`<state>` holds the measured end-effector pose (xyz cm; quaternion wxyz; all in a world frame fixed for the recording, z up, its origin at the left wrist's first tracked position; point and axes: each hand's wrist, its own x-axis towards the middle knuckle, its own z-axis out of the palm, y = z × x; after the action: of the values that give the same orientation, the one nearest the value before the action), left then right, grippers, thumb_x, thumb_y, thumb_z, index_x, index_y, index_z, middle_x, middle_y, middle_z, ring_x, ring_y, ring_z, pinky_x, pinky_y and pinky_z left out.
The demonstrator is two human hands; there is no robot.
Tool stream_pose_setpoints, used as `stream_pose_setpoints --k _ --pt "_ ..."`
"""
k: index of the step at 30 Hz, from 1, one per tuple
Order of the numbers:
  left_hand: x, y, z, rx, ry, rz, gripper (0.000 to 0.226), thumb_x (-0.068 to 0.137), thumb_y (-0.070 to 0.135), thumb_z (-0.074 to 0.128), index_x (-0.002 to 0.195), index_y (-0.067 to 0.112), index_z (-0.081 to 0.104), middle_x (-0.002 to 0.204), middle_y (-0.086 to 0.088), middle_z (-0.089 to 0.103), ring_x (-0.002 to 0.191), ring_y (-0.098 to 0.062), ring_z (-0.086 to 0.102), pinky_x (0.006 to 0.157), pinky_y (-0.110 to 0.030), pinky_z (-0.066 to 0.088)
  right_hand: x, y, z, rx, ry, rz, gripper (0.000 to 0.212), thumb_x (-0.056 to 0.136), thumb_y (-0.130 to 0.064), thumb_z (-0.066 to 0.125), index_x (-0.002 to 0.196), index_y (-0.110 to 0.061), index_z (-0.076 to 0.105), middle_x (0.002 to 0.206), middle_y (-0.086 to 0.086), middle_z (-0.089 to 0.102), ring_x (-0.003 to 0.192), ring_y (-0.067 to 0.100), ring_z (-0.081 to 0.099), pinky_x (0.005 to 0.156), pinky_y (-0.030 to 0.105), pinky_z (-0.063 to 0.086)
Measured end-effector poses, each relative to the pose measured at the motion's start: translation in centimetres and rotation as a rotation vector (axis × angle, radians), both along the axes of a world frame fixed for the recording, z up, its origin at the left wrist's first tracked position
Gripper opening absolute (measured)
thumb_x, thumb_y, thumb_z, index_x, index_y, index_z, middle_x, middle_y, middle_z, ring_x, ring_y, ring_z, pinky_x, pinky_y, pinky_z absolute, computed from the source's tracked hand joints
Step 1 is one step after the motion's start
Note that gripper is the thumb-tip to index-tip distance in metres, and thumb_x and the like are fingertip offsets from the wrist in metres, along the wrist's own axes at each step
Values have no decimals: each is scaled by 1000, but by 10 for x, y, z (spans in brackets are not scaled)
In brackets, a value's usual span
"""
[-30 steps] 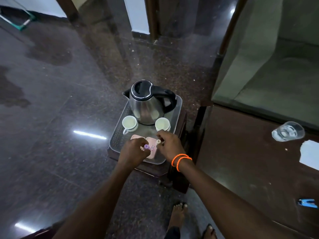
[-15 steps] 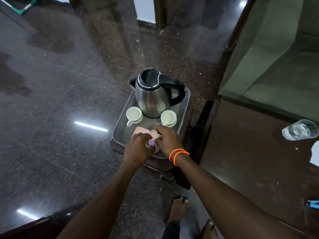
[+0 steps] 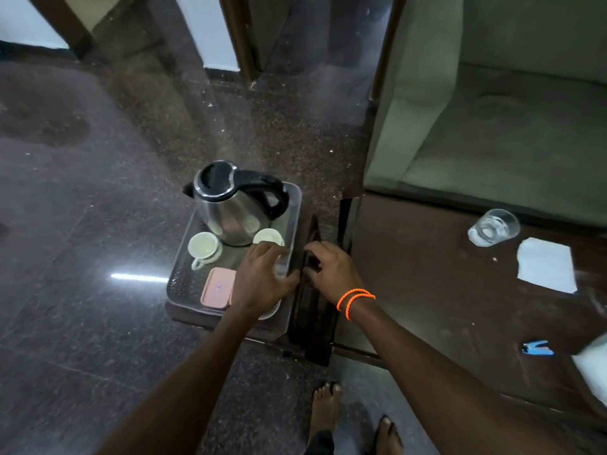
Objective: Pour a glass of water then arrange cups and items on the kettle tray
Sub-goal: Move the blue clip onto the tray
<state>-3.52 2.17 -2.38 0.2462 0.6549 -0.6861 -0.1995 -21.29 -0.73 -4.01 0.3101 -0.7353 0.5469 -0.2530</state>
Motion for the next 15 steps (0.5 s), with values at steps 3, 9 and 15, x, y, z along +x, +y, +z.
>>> stream_pose_setpoints --k 3,9,15 --pt "-53 -11 -3 23 8 -76 43 71 34 85 108 14 76 109 -4 70 109 -24 63 92 -39 55 -54 5 -3 10 41 -95 42 69 -4 78 109 -10 67 100 11 67 94 32 63 82 41 55" --pt "-189 -13 -19 154 26 -294 41 75 35 84 110 14 76 111 -4 69 113 -24 62 95 -41 56 -187 39 -19 121 119 -282 44 66 3 70 109 -8 65 105 16 65 96 39 63 83 41 54" --pt "-326 13 -44 259 26 -476 37 77 35 83 109 19 77 114 -1 70 114 -22 62 97 -32 53 -313 99 -38 221 232 -555 44 78 -9 67 122 -16 64 122 14 67 105 40 65 86 45 55"
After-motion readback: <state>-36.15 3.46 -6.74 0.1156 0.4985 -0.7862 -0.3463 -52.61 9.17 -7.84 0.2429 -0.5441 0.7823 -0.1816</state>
